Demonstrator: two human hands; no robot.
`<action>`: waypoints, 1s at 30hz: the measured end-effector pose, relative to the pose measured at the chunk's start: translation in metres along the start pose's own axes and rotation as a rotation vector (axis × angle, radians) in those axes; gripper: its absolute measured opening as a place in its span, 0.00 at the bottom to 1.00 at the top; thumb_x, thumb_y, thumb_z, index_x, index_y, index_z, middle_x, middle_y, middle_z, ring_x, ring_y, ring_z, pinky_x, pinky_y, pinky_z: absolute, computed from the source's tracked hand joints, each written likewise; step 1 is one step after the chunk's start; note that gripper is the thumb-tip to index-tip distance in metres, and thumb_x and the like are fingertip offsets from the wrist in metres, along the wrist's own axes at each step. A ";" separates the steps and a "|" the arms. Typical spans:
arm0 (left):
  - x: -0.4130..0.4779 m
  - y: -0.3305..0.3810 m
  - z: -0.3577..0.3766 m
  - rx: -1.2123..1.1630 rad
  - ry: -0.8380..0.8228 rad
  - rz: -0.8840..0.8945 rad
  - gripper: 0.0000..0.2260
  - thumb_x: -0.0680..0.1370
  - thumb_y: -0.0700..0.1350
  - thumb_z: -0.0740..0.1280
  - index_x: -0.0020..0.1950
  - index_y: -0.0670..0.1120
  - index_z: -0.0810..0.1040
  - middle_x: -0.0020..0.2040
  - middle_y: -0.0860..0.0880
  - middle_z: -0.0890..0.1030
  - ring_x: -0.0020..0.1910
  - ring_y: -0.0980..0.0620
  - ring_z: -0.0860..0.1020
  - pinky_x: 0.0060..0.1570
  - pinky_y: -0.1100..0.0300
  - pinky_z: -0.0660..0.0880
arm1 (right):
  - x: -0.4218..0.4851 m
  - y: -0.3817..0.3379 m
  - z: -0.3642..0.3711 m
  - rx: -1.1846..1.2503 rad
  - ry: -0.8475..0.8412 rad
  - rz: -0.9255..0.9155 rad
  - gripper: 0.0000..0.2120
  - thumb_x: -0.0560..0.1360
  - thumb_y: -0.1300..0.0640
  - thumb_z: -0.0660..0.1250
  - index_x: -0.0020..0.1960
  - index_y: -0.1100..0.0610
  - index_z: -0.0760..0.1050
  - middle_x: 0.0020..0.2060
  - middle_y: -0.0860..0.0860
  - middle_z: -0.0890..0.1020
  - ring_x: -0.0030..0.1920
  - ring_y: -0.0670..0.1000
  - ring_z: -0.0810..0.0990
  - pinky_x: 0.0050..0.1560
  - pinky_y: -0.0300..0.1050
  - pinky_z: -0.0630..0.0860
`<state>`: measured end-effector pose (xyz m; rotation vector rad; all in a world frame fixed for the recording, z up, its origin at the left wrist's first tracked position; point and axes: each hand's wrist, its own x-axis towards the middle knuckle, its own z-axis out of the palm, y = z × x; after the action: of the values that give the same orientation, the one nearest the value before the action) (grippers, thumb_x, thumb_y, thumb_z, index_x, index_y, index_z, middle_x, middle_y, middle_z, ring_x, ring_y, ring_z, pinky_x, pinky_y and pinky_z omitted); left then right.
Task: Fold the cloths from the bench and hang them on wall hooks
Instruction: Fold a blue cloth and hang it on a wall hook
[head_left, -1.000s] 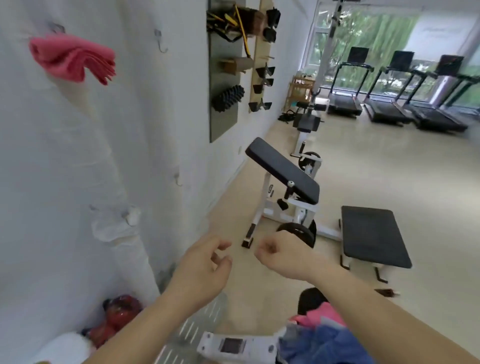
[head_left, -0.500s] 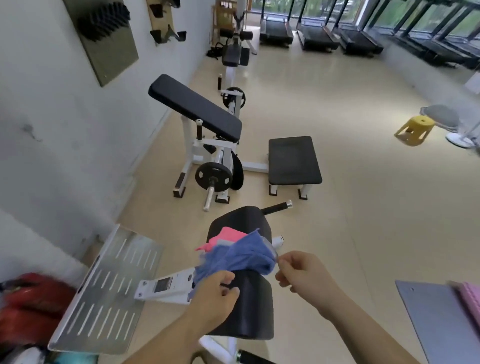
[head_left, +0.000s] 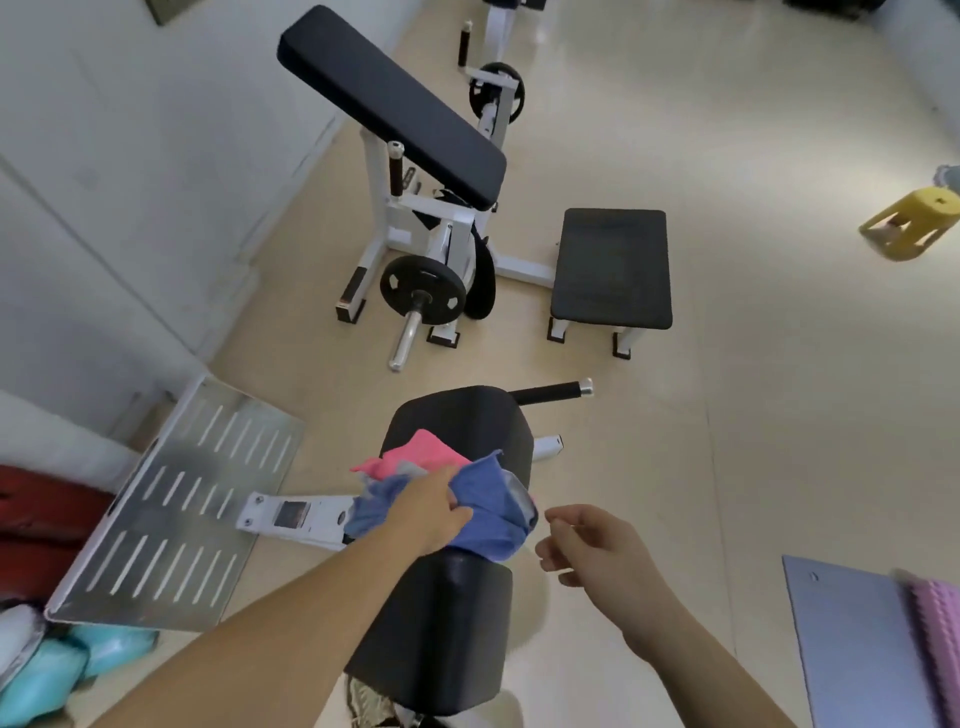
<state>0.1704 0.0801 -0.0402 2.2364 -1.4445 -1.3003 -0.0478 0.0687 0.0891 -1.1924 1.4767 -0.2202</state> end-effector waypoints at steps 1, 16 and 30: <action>0.002 -0.001 0.008 0.009 -0.001 -0.026 0.13 0.79 0.48 0.68 0.63 0.50 0.74 0.41 0.52 0.77 0.47 0.49 0.80 0.57 0.52 0.79 | 0.005 0.005 -0.007 -0.003 -0.018 0.016 0.08 0.82 0.58 0.63 0.52 0.54 0.81 0.43 0.57 0.87 0.41 0.49 0.84 0.46 0.45 0.79; -0.064 0.095 0.098 0.065 0.572 -0.216 0.10 0.73 0.48 0.68 0.36 0.52 0.68 0.38 0.49 0.77 0.39 0.45 0.78 0.40 0.50 0.76 | 0.041 0.069 -0.182 -0.216 -0.381 -0.055 0.07 0.81 0.56 0.65 0.53 0.54 0.82 0.41 0.52 0.89 0.44 0.54 0.87 0.47 0.47 0.79; -0.170 0.237 0.091 -0.359 0.739 0.147 0.06 0.79 0.44 0.70 0.43 0.48 0.76 0.35 0.49 0.75 0.33 0.50 0.72 0.35 0.52 0.74 | 0.034 -0.022 -0.165 -0.507 -0.837 -0.734 0.23 0.73 0.56 0.77 0.64 0.43 0.76 0.55 0.44 0.84 0.58 0.47 0.82 0.62 0.47 0.79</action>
<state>-0.0770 0.1220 0.1346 1.9916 -0.9775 -0.5220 -0.1656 -0.0449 0.1350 -1.9018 0.3209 0.1751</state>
